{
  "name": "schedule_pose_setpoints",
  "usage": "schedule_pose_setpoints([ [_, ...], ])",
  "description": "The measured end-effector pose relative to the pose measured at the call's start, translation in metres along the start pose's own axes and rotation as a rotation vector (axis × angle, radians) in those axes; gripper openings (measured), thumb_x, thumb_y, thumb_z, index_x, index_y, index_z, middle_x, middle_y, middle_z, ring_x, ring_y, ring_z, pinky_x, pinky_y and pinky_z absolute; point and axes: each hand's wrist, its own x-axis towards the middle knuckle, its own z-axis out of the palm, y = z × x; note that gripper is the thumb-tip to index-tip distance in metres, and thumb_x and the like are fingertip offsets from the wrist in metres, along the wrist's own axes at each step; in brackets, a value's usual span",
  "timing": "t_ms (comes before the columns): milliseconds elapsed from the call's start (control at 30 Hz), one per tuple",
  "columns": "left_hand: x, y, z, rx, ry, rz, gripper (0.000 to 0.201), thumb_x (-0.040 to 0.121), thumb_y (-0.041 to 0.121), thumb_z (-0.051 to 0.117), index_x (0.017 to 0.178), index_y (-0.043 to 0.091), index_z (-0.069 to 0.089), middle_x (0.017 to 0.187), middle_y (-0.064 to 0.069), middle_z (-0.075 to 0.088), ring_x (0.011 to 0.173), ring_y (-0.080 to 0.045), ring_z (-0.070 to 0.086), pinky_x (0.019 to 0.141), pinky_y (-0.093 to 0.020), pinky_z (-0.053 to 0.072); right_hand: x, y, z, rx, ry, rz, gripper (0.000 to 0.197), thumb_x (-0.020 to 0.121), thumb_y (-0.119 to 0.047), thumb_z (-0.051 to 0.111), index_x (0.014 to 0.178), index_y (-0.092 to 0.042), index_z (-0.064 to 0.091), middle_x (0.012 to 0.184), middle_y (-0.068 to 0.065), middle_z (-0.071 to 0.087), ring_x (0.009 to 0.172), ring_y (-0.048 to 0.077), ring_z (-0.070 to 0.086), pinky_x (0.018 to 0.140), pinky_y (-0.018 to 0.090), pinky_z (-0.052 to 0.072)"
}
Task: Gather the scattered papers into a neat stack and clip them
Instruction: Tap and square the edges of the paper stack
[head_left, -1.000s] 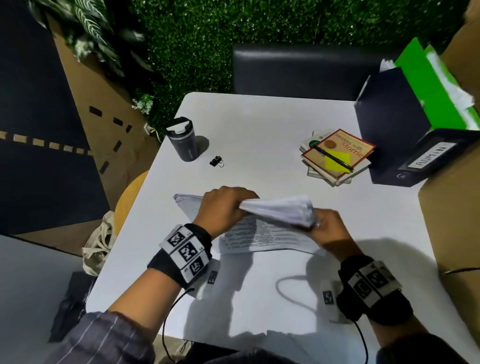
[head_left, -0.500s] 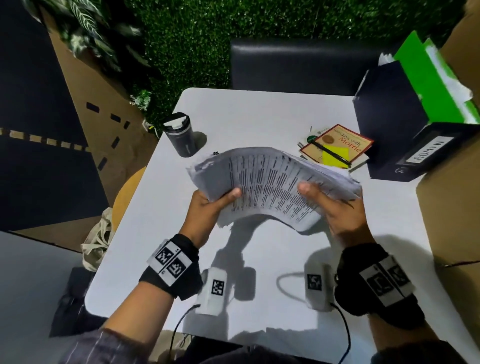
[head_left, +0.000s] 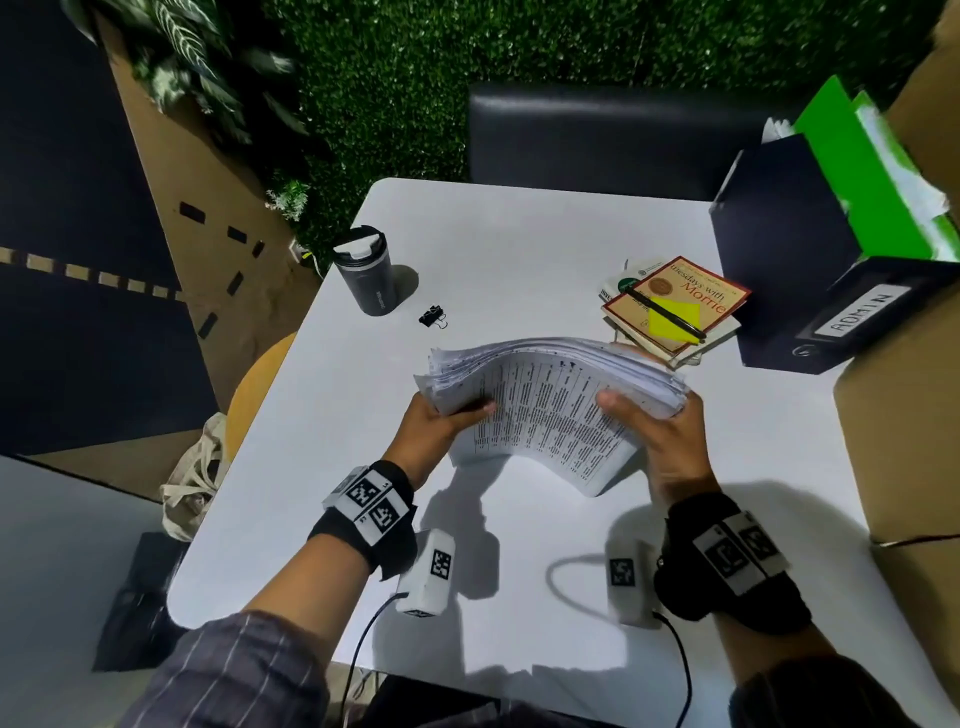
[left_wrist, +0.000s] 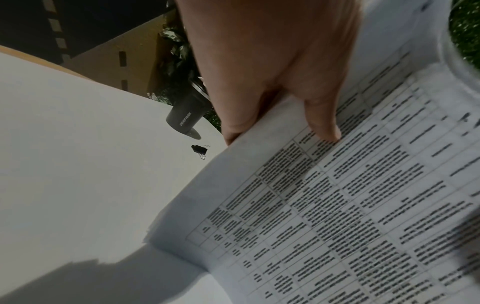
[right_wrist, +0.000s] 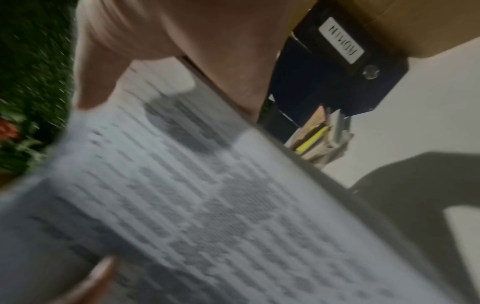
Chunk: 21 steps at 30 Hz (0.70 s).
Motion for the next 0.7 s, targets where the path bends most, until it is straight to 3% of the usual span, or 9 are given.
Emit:
schedule_pose_setpoints([
  [133,0.004,0.000,0.000,0.005,-0.016,0.023,0.030,0.077,-0.004,0.072,0.096,0.019,0.070,0.093,0.006,0.076,0.095,-0.011,0.071,0.082,-0.022,0.053,0.006,-0.020,0.014,0.051,0.169,-0.164,0.030,0.075,-0.038,0.071,0.099,-0.020,0.067,0.113,0.009,0.065,0.113,0.033,0.058,0.098,0.044,0.045],
  [267,0.006,0.001,-0.001,-0.015,-0.026,0.026,0.034,0.074,-0.006,0.073,0.097,0.019,0.070,0.095,0.005,0.077,0.096,-0.013,0.071,0.082,-0.023,0.054,0.015,-0.026,0.019,0.012,0.246,-0.189,0.016,0.075,-0.030,0.071,0.086,-0.019,0.067,0.095,0.001,0.067,0.096,0.020,0.060,0.094,0.043,0.046],
  [333,0.008,0.000,-0.002,-0.020,-0.027,0.022,0.036,0.073,-0.007,0.074,0.100,0.017,0.070,0.097,0.003,0.076,0.098,-0.015,0.070,0.083,-0.024,0.054,0.019,-0.022,0.016,-0.019,0.267,-0.190,0.008,0.077,-0.025,0.071,0.084,-0.022,0.067,0.094,0.000,0.067,0.097,0.021,0.060,0.096,0.048,0.046],
  [433,0.010,-0.002,-0.003,-0.004,-0.028,0.004,0.035,0.073,-0.008,0.074,0.102,0.011,0.069,0.092,0.005,0.077,0.093,-0.011,0.070,0.079,-0.021,0.053,0.020,-0.014,0.009,0.025,0.284,-0.183,0.007,0.080,-0.024,0.068,0.086,-0.022,0.066,0.096,-0.001,0.066,0.098,0.019,0.059,0.091,0.043,0.045],
  [567,0.012,-0.005,-0.006,0.002,-0.032,-0.010,0.033,0.076,-0.005,0.073,0.104,0.011,0.069,0.094,0.005,0.076,0.094,-0.010,0.070,0.079,-0.019,0.052,0.019,-0.005,-0.001,0.056,0.139,-0.219,0.032,0.078,-0.039,0.071,0.105,-0.025,0.062,0.113,0.006,0.061,0.108,0.032,0.057,0.095,0.050,0.044],
  [700,0.012,-0.006,-0.008,-0.003,-0.020,-0.008,0.036,0.077,0.016,0.075,0.112,0.014,0.067,0.106,0.003,0.074,0.104,-0.012,0.067,0.085,-0.022,0.051,0.020,0.000,-0.013,-0.038,-0.027,-0.133,0.062,0.064,-0.015,0.084,0.118,-0.029,0.056,0.119,0.008,0.061,0.108,0.028,0.060,0.097,0.056,0.047],
])
